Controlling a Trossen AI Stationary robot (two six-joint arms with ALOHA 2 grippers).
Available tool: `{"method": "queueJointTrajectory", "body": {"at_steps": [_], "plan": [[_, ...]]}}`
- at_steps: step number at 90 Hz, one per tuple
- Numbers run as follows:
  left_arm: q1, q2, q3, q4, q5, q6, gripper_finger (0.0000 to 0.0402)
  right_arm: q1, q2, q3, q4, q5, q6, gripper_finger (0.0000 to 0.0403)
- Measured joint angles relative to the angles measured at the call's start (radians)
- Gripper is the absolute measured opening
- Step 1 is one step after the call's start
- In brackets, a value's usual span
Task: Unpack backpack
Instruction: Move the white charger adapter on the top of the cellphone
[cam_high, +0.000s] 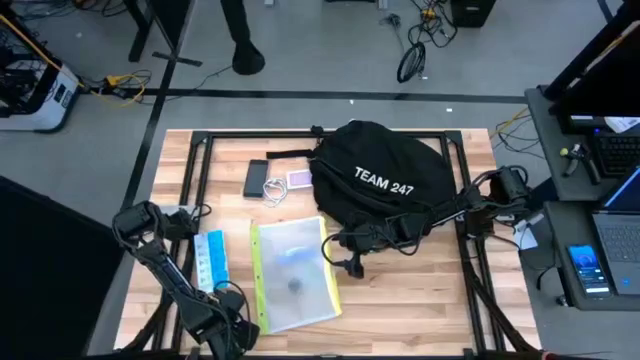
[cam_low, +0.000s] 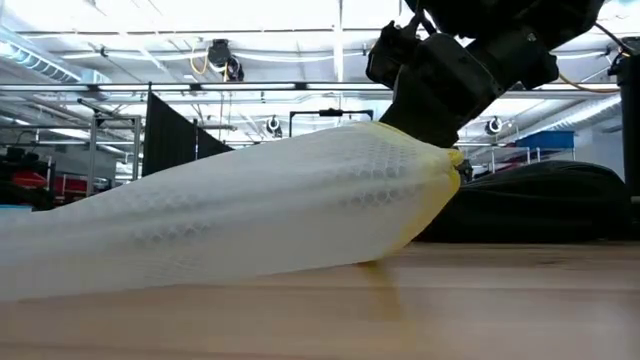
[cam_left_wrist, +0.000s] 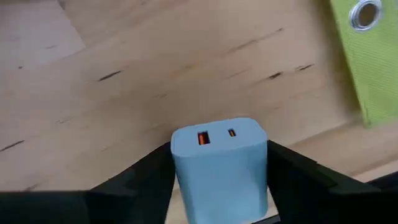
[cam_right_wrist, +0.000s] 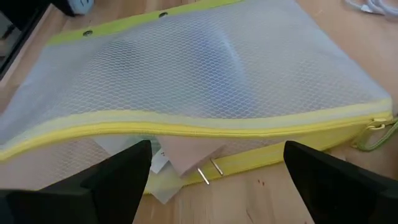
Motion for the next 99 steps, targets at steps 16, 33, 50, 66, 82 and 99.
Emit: {"method": "queueJointTrajectory", "body": {"at_steps": [16, 33, 50, 66, 82, 99], "plan": [[0.045, -0.008, -0.027, 0.042, 0.038, 0.049, 0.0163, 0.004, -0.004, 0.0, -0.008, 0.0, 0.017, 0.035], [0.178, -0.1, 0.035, -0.072, -0.109, 0.207, 0.0163, 0.016, -0.071, 0.001, -0.069, 0.0, -0.027, 0.035], [0.384, -0.288, 0.089, -0.315, -0.328, 0.448, 0.0163, -0.006, -0.101, 0.001, -0.089, 0.003, -0.094, 0.035], [0.709, -0.399, 0.091, -0.48, -0.427, 0.803, 0.0163, -0.039, -0.097, 0.001, -0.11, 0.003, -0.097, 0.035], [1.109, -0.408, 0.086, -0.428, -0.397, 1.288, 0.0163, -0.069, -0.097, 0.001, -0.12, 0.004, -0.08, 0.035], [1.455, -0.349, 0.04, -0.212, -0.269, 1.712, 0.0163, -0.109, -0.097, 0.001, -0.122, 0.017, 0.0, 0.035]]}}
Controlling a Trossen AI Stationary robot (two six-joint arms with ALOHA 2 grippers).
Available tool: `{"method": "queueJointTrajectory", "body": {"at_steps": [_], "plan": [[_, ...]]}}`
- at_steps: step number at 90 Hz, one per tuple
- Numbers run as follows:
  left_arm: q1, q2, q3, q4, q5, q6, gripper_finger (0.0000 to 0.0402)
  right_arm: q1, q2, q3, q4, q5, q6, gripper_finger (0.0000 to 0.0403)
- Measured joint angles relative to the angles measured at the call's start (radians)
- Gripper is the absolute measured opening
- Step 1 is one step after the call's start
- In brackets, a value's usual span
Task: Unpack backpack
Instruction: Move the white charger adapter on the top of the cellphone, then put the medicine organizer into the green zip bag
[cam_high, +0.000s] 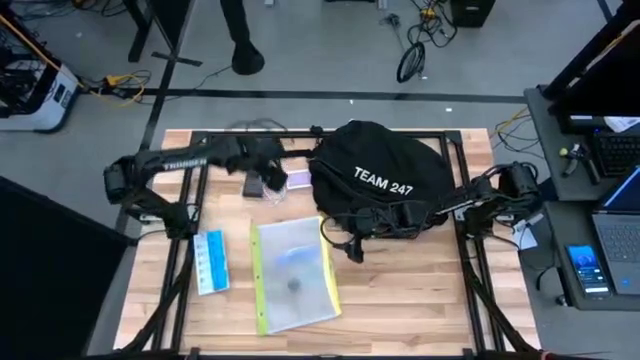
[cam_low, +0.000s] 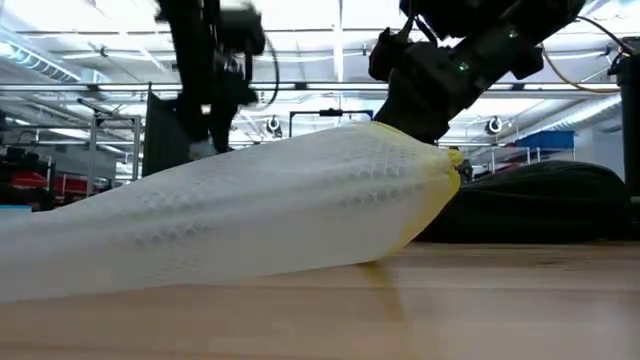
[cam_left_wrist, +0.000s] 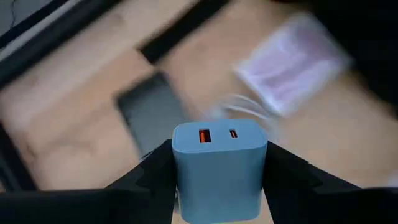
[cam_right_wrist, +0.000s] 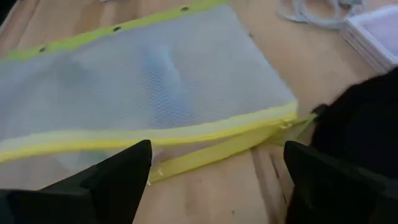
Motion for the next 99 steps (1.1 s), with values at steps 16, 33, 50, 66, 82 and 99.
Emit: {"method": "queueJointTrajectory", "body": {"at_steps": [16, 33, 50, 66, 82, 99], "plan": [[0.197, 0.079, -0.001, 0.14, 0.11, 0.229, 0.0163, -0.031, 0.001, 0.0, -0.014, 0.075, 0.094, 0.035], [0.283, 0.213, -0.002, 0.157, 0.143, 0.365, 0.0163, -0.044, 0.001, -0.001, -0.028, 0.095, 0.165, 0.035], [0.302, 0.309, -0.001, 0.221, 0.156, 0.422, 0.0214, -0.043, 0.001, -0.001, -0.025, 0.096, 0.18, 0.035], [0.307, 0.34, 0.0, 0.227, 0.21, 0.44, 0.0271, -0.043, 0.001, -0.001, -0.038, 0.096, 0.175, 0.035], [0.265, 0.242, 0.032, 0.131, 0.216, 0.364, 0.0276, -0.043, 0.001, -0.001, -0.063, 0.096, 0.139, 0.035], [0.122, 0.032, 0.044, 0.004, 0.151, 0.178, 0.0258, -0.043, 0.001, -0.001, -0.062, 0.096, 0.064, 0.035]]}}
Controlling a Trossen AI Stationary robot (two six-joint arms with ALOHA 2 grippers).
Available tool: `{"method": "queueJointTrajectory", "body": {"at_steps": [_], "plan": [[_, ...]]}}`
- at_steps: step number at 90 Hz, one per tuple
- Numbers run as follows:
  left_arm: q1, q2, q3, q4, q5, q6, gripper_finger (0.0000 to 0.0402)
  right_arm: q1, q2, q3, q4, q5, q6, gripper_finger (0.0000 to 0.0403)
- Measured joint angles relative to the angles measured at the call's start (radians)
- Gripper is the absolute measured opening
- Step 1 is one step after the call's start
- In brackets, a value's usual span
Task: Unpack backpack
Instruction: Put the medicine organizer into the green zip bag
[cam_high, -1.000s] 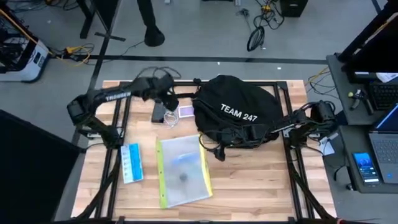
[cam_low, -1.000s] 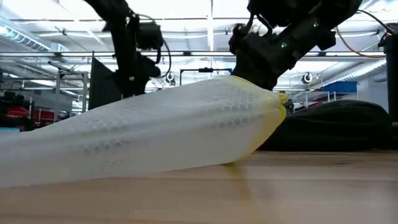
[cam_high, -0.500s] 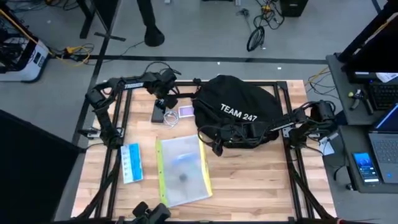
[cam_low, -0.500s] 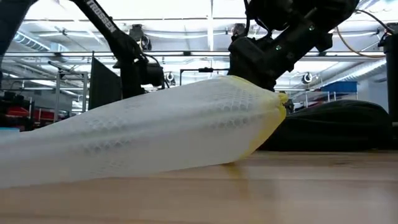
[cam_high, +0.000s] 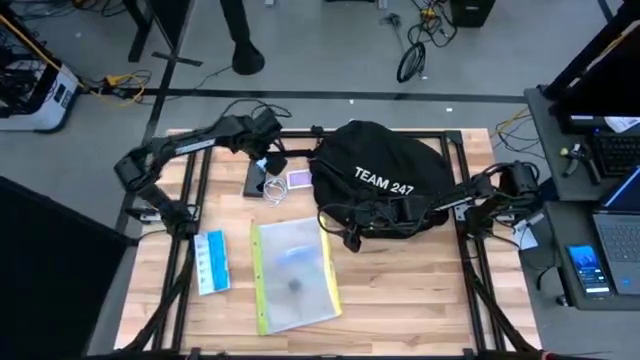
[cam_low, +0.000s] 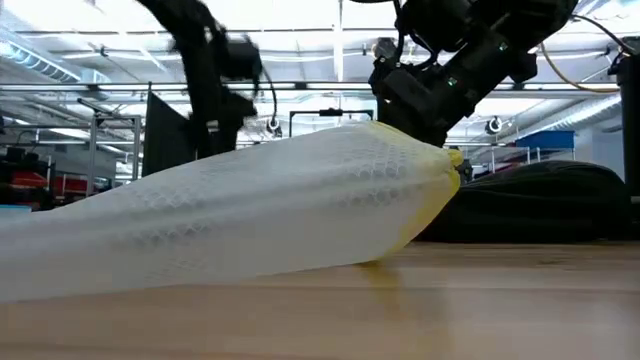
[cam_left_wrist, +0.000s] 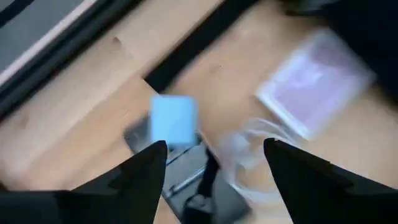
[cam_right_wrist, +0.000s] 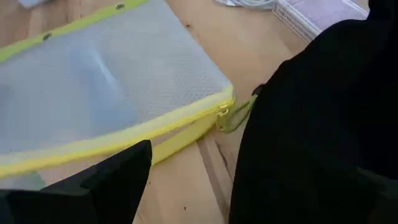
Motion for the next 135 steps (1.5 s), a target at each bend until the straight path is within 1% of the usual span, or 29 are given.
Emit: {"method": "queueJointTrajectory", "body": {"at_steps": [8, 16, 26, 35, 39, 45, 53, 62, 71, 79, 85, 92, 101, 122, 135], "plan": [[-0.1, -0.093, 0.0, -0.102, 0.0, -0.135, 0.025, 0.0, 0.0, 0.0, 0.001, -0.001, -0.028, 0.035], [-0.225, -0.142, -0.012, -0.184, 0.001, -0.275, 0.0245, -0.001, 0.0, 0.0, -0.002, -0.005, -0.035, 0.035], [-0.381, -0.162, -0.028, -0.32, 0.029, -0.492, 0.0244, -0.021, 0.0, 0.0, -0.032, -0.008, 0.064, 0.035], [-0.533, -0.162, -0.029, -0.455, 0.059, -0.698, 0.0243, -0.017, 0.0, 0.0, -0.051, -0.003, 0.011, 0.035], [-0.601, -0.16, -0.029, -0.47, 0.068, -0.79, 0.0243, -0.011, 0.0, 0.0, -0.047, -0.005, -0.001, 0.035], [-0.695, -0.158, -0.029, -0.5, 0.119, -0.932, 0.0243, -0.005, 0.0, 0.0, -0.048, -0.012, -0.003, 0.035], [-0.833, -0.158, -0.029, -0.487, 0.171, -1.143, 0.0243, 0.006, 0.0, 0.0, -0.042, -0.003, -0.012, 0.035], [-0.958, -0.133, -0.029, -0.493, 0.171, -1.351, 0.0243, 0.01, 0.0, 0.0, -0.035, -0.006, -0.043, 0.035], [-1.05, -0.09, -0.029, -0.472, 0.173, -1.491, 0.0243, 0.011, 0.0, 0.001, -0.039, -0.007, -0.047, 0.035], [-1.089, -0.043, -0.029, -0.442, 0.178, -1.547, 0.0243, 0.014, 0.0, 0.001, -0.036, -0.004, -0.047, 0.035], [-1.098, 0.008, -0.029, -0.474, 0.202, -1.564, 0.0243, 0.021, 0.0, 0.001, -0.038, -0.008, -0.046, 0.035], [-1.113, 0.067, -0.03, -0.474, 0.244, -1.566, 0.0244, 0.031, 0.0, 0.001, -0.054, -0.008, -0.047, 0.035], [-1.128, 0.124, -0.03, -0.473, 0.262, -1.566, 0.0244, 0.046, 0.0, 0.0, -0.055, -0.006, -0.047, 0.035], [-1.136, 0.191, -0.033, -0.493, 0.23, -1.567, 0.0244, 0.068, 0.0, 0.0, -0.054, -0.006, -0.044, 0.035], [-1.146, 0.192, -0.114, -0.416, 0.25, -1.582, 0.0244, 0.071, 0.0, 0.0, -0.053, -0.008, -0.043, 0.035]]}}
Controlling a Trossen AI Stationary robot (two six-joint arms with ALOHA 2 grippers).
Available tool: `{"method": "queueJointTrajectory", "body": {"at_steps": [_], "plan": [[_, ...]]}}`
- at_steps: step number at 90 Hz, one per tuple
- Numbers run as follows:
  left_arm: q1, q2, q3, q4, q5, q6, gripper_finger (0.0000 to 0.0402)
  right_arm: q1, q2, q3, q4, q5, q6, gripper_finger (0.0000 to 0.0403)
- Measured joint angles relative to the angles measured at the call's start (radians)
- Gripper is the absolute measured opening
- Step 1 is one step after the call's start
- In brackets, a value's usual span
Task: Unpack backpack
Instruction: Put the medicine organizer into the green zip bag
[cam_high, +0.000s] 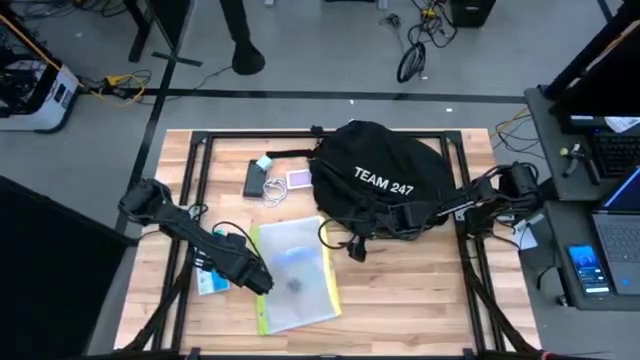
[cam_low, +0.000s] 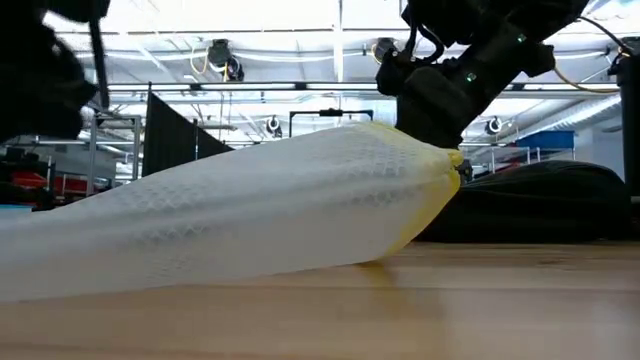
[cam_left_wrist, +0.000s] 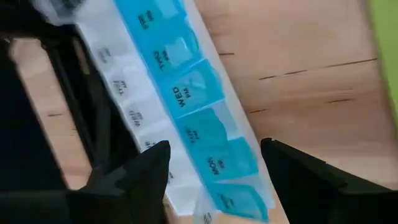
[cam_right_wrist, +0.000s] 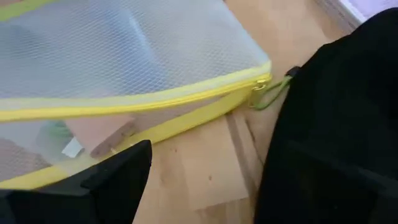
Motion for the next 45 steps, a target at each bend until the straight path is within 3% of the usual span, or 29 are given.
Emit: {"method": "queueJointTrajectory", "body": {"at_steps": [13, 45], "plan": [[-0.008, 0.001, -0.061, 0.036, 0.014, -0.036, 0.0244, 0.003, 0.0, 0.0, -0.003, 0.001, 0.016, 0.035], [-0.02, 0.0, -0.048, 0.019, 0.007, -0.045, 0.0244, 0.004, 0.0, 0.0, -0.006, 0.002, 0.023, 0.035]]}}
